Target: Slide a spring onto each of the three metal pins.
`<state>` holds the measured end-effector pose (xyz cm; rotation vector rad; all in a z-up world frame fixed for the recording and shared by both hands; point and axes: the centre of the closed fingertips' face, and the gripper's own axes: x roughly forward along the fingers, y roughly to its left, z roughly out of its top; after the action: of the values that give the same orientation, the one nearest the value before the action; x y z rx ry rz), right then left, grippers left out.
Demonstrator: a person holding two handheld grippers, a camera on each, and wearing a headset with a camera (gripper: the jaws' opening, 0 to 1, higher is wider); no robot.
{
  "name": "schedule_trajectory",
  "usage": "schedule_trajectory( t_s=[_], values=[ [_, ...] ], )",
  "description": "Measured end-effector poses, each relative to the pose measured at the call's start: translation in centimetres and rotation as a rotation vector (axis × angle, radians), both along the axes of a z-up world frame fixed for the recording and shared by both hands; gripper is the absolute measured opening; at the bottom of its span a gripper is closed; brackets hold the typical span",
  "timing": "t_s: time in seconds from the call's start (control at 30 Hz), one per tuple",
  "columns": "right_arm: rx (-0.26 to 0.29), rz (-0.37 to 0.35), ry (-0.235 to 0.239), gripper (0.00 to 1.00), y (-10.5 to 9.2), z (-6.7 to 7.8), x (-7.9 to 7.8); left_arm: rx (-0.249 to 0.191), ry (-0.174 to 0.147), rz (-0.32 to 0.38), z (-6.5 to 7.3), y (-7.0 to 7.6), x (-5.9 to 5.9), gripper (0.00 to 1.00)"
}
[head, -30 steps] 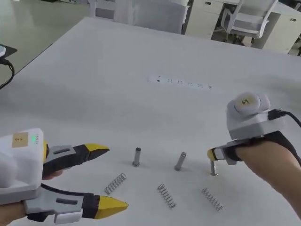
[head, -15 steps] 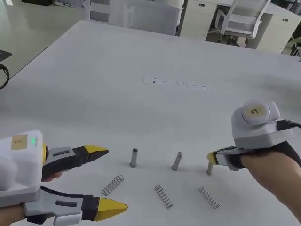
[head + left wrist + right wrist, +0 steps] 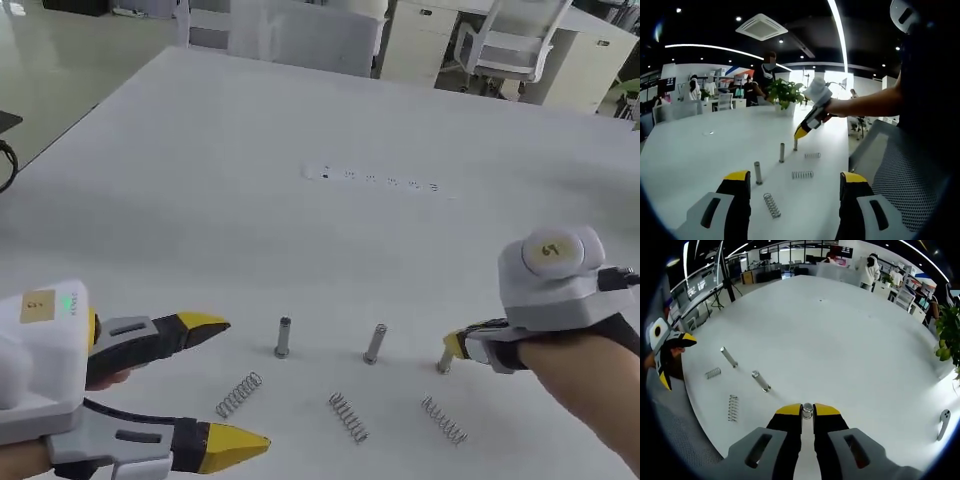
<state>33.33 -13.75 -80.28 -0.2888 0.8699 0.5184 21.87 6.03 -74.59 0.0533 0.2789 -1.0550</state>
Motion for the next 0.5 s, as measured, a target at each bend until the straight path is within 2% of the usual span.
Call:
schedule_trajectory(
  t_s=[0.5],
  values=[
    [-0.019, 0.016, 0.006, 0.07, -0.34, -0.37, -0.55, -0.005, 0.009, -0.008, -0.11, -0.21, -0.05, 0.69]
  ],
)
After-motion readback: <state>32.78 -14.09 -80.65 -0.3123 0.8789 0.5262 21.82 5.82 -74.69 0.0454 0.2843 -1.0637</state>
